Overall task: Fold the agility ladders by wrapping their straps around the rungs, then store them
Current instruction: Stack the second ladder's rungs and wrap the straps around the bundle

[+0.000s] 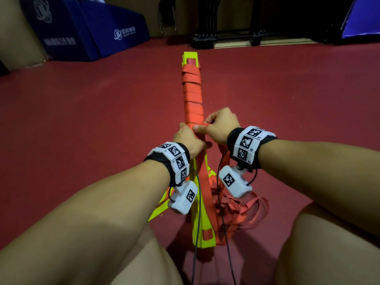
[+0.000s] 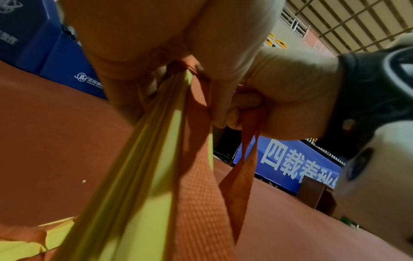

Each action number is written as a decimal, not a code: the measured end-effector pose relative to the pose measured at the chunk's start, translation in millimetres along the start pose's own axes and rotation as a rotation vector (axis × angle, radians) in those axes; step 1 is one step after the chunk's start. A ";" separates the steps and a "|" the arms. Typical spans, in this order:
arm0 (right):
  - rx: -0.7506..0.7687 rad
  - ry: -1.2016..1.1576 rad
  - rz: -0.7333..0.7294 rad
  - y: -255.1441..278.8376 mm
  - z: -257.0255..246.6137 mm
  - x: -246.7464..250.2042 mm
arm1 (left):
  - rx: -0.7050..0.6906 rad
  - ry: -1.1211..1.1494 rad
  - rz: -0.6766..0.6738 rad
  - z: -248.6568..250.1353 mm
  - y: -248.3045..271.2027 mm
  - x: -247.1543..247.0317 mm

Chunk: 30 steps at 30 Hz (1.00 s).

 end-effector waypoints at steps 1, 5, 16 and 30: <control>0.010 0.000 -0.010 -0.9 -1.1 0.3 | 0.006 0.016 0.006 0.5 -1.1 0.8; 0.030 -0.061 -0.079 -8.7 -2.9 -1.9 | 0.058 0.148 0.036 -0.3 -7.5 7.1; 0.127 -0.082 -0.183 -17.8 -1.3 -1.5 | 0.054 0.431 0.039 16.1 -11.0 4.3; 0.203 -0.181 -0.201 5.6 -18.9 11.9 | -0.051 0.536 0.054 26.1 -4.9 5.4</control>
Point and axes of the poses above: each hand's wrist, its own y-axis away from the middle knuckle, its own x-axis out of the back of the hand, z = x × y, the point moved 7 cm from there along -y, towards the middle knuckle, and after that the axes turned 6 degrees about -x, right-handed, at the moved point
